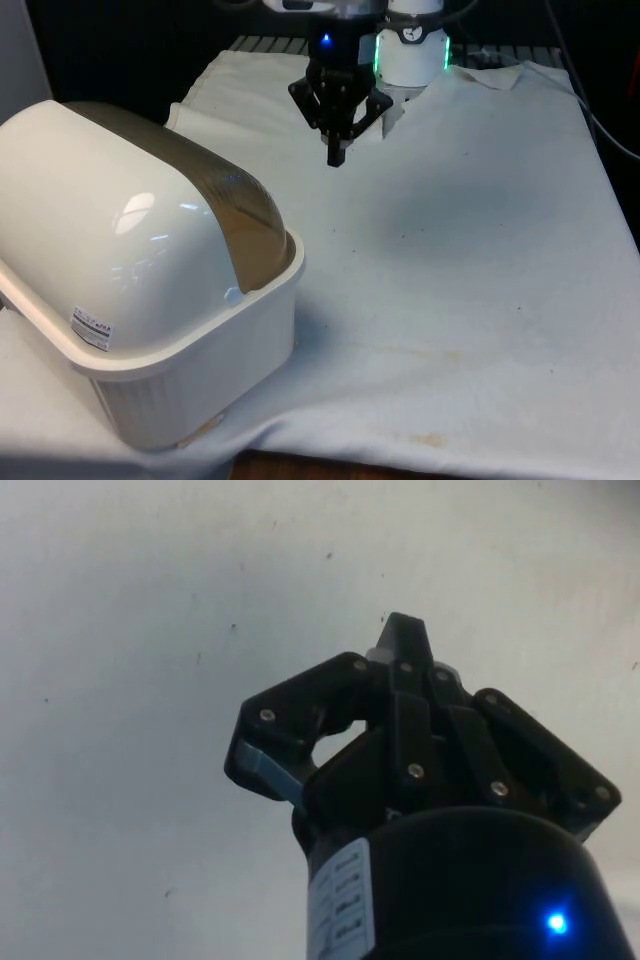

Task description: Open the lid, then close it.

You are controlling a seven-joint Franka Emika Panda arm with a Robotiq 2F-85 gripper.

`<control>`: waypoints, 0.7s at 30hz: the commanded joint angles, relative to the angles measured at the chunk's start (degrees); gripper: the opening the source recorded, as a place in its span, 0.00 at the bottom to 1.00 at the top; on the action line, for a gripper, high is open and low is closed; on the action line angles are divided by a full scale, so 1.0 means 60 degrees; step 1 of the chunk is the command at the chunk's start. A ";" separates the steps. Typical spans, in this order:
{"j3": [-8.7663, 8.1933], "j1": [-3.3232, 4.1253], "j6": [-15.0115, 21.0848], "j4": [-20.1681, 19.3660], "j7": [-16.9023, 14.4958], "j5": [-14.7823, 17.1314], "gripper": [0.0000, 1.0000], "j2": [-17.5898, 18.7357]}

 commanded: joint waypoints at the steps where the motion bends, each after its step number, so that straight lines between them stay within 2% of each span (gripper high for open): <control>1: -0.0019 0.0000 0.0210 0.0019 0.0086 0.0019 0.00 0.0095; 12: -0.0038 -0.0067 0.1127 0.0067 0.0306 0.0162 0.00 0.0477; 14: -0.0067 -0.0038 0.1070 0.0029 0.0306 0.0095 0.00 0.0449; 21: -0.0162 -0.0086 0.1585 0.0086 0.0430 0.0172 0.00 0.0611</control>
